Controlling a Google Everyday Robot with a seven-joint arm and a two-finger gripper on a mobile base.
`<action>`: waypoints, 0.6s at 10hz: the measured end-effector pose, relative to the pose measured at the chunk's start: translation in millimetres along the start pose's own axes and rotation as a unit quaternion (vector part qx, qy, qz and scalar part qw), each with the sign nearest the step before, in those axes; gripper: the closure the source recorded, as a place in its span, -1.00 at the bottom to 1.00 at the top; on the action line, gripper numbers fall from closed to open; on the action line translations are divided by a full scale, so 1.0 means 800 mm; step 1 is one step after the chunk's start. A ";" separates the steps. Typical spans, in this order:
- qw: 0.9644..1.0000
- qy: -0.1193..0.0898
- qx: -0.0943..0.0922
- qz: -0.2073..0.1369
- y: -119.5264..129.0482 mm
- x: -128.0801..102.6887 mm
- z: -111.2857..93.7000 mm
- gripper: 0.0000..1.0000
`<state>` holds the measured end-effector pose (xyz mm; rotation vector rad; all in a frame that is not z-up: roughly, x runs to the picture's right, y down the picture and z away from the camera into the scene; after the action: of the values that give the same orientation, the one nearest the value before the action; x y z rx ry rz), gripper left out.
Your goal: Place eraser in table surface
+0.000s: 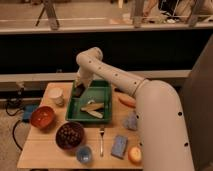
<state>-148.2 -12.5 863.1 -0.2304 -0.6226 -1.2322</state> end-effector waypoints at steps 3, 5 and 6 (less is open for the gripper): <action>0.998 -0.011 0.015 -0.060 -0.065 -0.057 0.013 0.97; 0.993 -0.029 0.032 -0.113 -0.125 -0.107 0.025 0.97; 0.989 -0.039 0.041 -0.139 -0.149 -0.130 0.027 0.97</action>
<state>-286.0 42.3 803.4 -0.1247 -0.7916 -1.4669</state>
